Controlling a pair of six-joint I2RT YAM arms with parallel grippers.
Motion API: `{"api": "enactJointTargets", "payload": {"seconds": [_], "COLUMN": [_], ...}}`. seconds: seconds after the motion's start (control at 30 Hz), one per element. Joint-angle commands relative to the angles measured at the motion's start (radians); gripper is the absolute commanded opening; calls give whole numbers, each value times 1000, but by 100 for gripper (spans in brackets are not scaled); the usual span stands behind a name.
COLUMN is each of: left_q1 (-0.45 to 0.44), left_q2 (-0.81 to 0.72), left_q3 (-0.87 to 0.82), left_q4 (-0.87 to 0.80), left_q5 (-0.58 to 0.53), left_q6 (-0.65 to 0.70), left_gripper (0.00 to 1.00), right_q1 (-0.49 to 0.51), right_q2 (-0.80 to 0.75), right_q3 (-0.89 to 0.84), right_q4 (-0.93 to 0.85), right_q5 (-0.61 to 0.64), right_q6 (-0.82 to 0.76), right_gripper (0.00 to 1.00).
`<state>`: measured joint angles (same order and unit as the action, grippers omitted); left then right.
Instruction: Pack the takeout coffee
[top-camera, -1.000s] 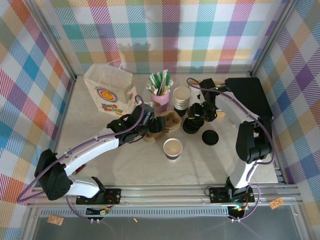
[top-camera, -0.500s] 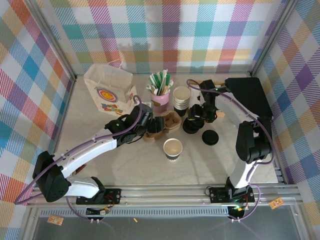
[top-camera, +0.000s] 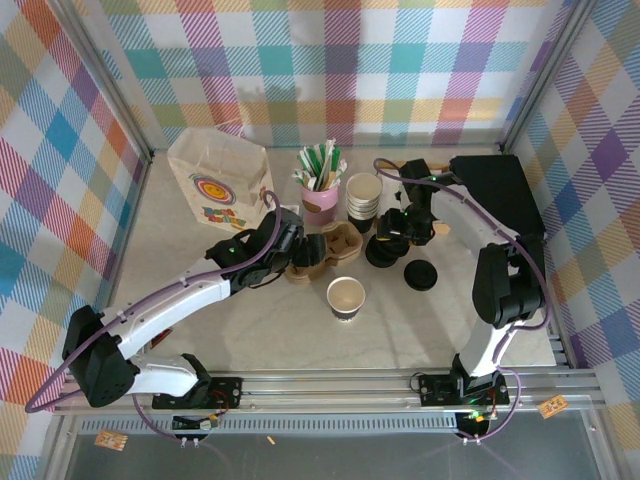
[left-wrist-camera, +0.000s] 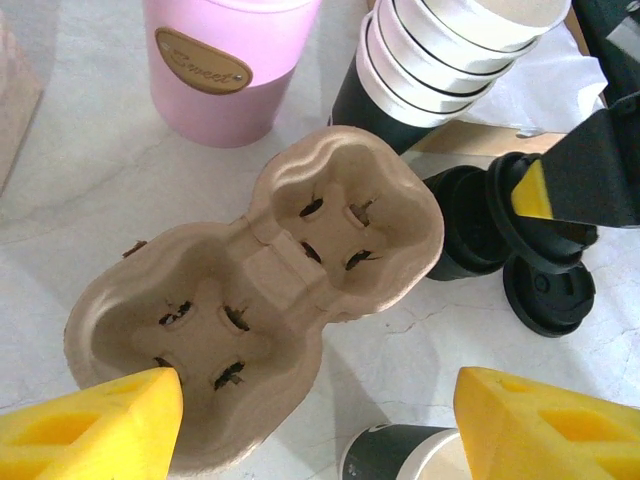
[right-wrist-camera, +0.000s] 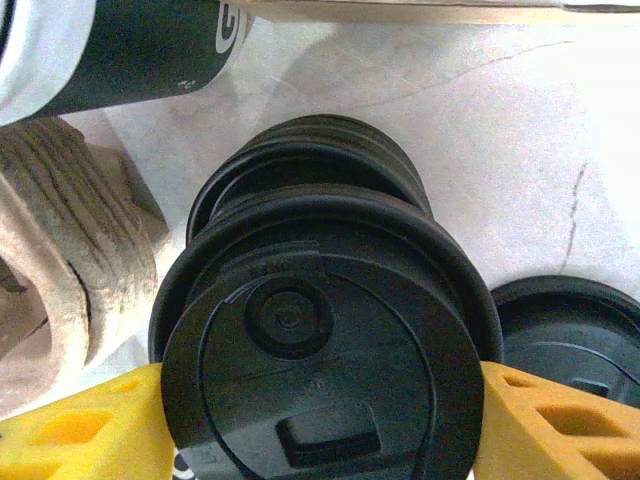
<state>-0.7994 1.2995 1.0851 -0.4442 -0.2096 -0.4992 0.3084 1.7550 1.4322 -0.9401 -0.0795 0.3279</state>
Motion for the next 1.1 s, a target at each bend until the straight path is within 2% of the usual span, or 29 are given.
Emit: {"api": "enactJointTargets", "payload": {"seconds": [0.0,0.27,0.57,0.83,1.07], "left_q1": [4,10,14,16,25], "left_q2": [-39,-99,-176,-210,-239], "left_q3": [45,64,39,38,8], "left_q4": [-46,-114,-170,-250,-302], "left_q5": [-43,-90,-98,-102,-91], "left_q6": [22,52,81,73,75], "left_gripper": [72,72,72,72,71], "right_q1": [21,105,309,535,634], "right_q2": [-97,-238,-355,-324,-244], "right_q3": [-9,-25,-24,34,69], "right_q4": [-68,-164,-229,-221,-217], "right_q5": [19,63,107,144,184], "right_q6": [-13,1,42,1,-33], "right_gripper": [67,66,65,64,64]}}
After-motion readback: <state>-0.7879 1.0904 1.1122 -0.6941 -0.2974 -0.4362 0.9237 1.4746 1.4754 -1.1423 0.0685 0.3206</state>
